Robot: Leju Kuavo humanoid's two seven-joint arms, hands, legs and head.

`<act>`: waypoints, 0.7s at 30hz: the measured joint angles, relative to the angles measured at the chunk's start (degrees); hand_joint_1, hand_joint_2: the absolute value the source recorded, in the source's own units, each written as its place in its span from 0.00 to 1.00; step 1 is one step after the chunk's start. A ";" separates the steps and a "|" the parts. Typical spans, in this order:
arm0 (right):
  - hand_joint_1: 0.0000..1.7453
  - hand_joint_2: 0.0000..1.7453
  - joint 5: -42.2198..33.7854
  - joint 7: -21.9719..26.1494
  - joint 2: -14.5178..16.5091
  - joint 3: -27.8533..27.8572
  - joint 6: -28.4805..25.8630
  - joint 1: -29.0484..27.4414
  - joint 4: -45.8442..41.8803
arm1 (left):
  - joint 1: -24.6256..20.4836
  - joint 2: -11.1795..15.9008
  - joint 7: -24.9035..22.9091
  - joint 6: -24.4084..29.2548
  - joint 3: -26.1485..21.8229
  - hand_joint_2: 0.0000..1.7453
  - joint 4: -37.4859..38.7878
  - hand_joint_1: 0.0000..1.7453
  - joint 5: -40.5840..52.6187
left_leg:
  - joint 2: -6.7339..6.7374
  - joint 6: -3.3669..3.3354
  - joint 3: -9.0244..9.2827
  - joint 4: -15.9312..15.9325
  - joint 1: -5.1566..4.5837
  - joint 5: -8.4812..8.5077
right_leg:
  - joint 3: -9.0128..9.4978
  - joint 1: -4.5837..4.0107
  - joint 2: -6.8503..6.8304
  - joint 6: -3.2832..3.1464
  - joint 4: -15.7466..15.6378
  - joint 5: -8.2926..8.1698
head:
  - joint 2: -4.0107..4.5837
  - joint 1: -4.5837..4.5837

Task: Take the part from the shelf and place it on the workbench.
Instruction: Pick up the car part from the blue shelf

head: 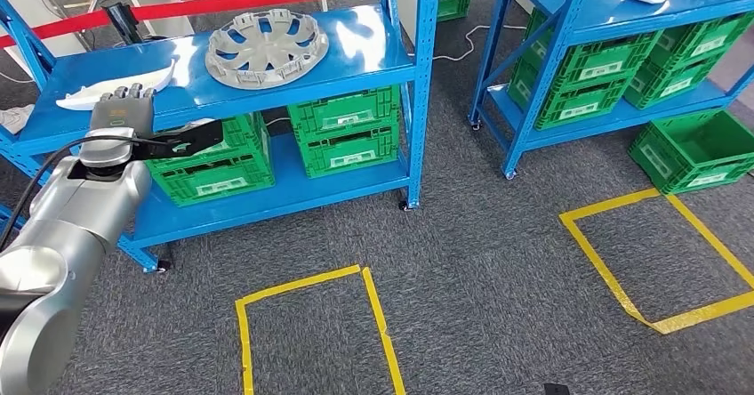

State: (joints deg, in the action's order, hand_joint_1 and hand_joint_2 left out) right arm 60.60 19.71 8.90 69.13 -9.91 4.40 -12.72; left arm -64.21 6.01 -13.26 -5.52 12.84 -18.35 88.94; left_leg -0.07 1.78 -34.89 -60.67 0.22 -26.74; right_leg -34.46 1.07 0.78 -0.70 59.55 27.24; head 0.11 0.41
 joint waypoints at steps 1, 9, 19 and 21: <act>0.00 0.00 -0.04 -0.01 0.00 0.02 -0.12 0.04 0.00 | -0.11 0.01 -0.45 -0.14 -0.11 0.00 0.05 0.00 0.01 | -0.04 -0.32 0.47 1.30 -0.14 0.18 | 0.10 -0.05 0.05 0.35 -0.04 0.17 | 0.00 -0.02; 0.00 0.00 -0.14 -0.14 0.04 0.07 -0.40 0.08 0.02 | -0.85 0.13 -3.03 -1.71 -0.94 0.00 0.39 0.00 0.06 | -0.23 -2.98 2.12 2.34 -0.12 -0.79 | -7.66 -0.13 -0.42 1.94 13.86 5.57 | 0.00 0.12; 0.00 0.00 -0.02 -0.13 0.03 0.07 -0.35 -0.11 0.03 | -0.73 2.74 -4.04 -2.18 -2.35 0.00 0.83 0.00 0.02 | -0.34 -0.92 4.43 2.23 -0.54 -3.59 | -2.68 -0.43 -0.57 -0.06 0.03 -2.09 | 0.00 0.06; 0.00 0.00 0.03 -0.10 0.04 0.07 -0.30 -0.04 0.03 | -0.81 3.29 -4.12 -2.27 -2.59 0.00 0.78 0.00 0.02 | -0.28 -0.17 3.44 -0.21 -0.40 -4.80 | -1.79 -0.13 -0.58 -0.72 -0.49 -1.81 | 0.00 -0.12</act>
State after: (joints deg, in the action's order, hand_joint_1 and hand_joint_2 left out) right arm 60.64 19.61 8.94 69.20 -10.21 4.36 -12.69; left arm -65.02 9.30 -17.38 -7.79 10.25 -17.57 88.96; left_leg -0.35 1.60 -31.45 -60.88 -0.18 -31.53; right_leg -36.24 0.93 0.20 -1.42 59.07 25.44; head 0.11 0.29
